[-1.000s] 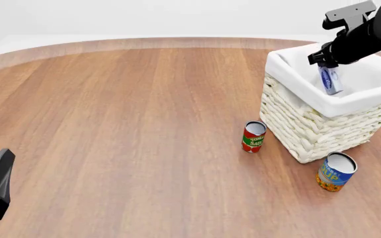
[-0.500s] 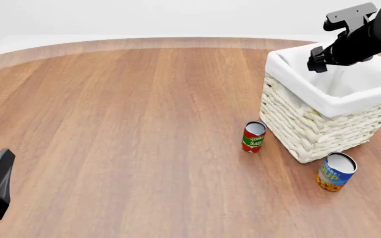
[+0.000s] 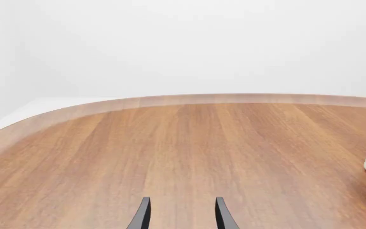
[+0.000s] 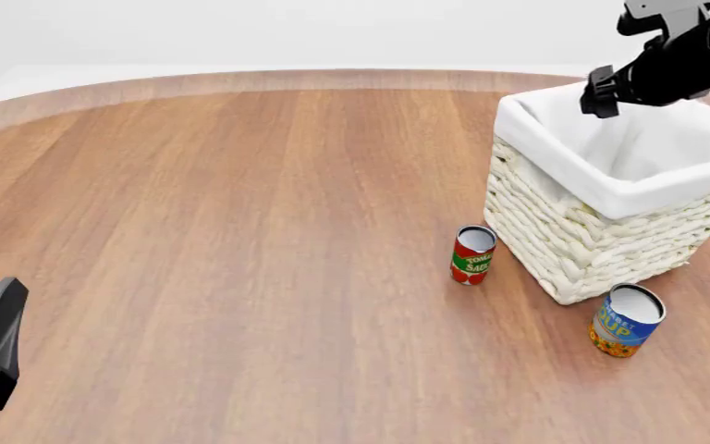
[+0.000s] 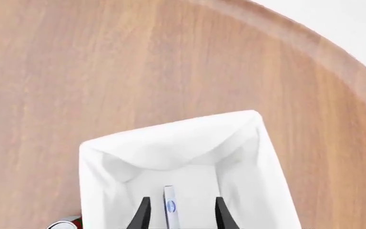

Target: Pick up the alphabet soup and the cream cheese box, and put them in the basket.

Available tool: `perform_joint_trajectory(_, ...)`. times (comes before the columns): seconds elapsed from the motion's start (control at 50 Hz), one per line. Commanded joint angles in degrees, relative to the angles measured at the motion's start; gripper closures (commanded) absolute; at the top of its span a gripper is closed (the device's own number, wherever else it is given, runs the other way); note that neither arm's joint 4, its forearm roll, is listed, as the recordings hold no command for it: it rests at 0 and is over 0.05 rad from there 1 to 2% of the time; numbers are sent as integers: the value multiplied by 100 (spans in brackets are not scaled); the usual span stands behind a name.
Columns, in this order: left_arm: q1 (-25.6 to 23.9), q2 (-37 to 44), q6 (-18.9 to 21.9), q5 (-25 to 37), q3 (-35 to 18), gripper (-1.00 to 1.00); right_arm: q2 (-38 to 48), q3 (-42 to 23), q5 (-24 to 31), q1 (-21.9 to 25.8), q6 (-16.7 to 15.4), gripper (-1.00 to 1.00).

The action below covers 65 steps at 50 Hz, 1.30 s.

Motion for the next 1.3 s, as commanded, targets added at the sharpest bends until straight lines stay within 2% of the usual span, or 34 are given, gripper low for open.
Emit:
perform_joint_trajectory(0.02,0,0,0,0,0,-100,-318,115,2,49,137,-100)
perform_joint_trajectory(1.3,0,0,0,0,0,-100,-1748,455,401,432,522,-100)
